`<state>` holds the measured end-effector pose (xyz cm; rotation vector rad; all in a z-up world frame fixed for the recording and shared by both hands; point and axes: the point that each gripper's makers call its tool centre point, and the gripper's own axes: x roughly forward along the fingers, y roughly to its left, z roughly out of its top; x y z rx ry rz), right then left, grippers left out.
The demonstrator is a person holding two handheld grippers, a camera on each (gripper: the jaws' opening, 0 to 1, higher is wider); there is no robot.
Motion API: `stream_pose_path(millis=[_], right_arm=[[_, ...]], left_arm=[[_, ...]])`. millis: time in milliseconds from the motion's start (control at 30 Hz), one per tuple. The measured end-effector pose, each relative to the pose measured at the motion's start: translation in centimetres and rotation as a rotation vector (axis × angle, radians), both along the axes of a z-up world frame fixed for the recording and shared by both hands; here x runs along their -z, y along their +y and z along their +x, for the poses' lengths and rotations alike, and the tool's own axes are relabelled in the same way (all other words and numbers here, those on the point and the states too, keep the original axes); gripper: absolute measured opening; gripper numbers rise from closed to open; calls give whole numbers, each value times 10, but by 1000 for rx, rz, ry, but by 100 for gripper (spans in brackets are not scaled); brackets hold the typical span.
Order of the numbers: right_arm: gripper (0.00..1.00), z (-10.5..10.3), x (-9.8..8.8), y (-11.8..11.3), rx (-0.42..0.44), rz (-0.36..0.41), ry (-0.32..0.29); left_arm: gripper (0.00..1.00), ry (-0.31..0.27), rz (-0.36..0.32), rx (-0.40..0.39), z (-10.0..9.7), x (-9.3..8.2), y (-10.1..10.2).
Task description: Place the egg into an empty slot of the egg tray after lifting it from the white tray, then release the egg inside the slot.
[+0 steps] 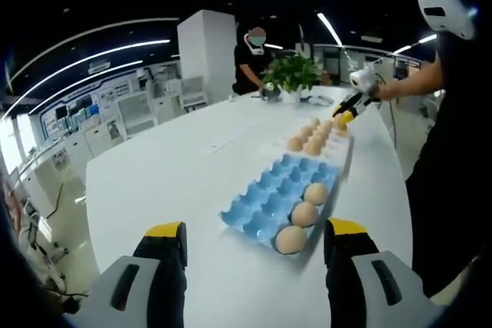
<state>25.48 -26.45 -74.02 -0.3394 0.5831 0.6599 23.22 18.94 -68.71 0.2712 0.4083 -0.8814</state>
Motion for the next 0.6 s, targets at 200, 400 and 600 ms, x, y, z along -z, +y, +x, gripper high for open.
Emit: stream_pose_path(millis=[200, 400, 600], right_arm=[[26, -1, -8, 18, -32, 9, -10], [26, 1, -17, 44, -74, 40, -29], [26, -2, -25, 76, -132, 73, -37]], left_arm=[[74, -1, -2, 3, 0, 0, 0], [74, 3, -1, 6, -2, 1, -1], [74, 1, -3, 6, -3, 0, -2]])
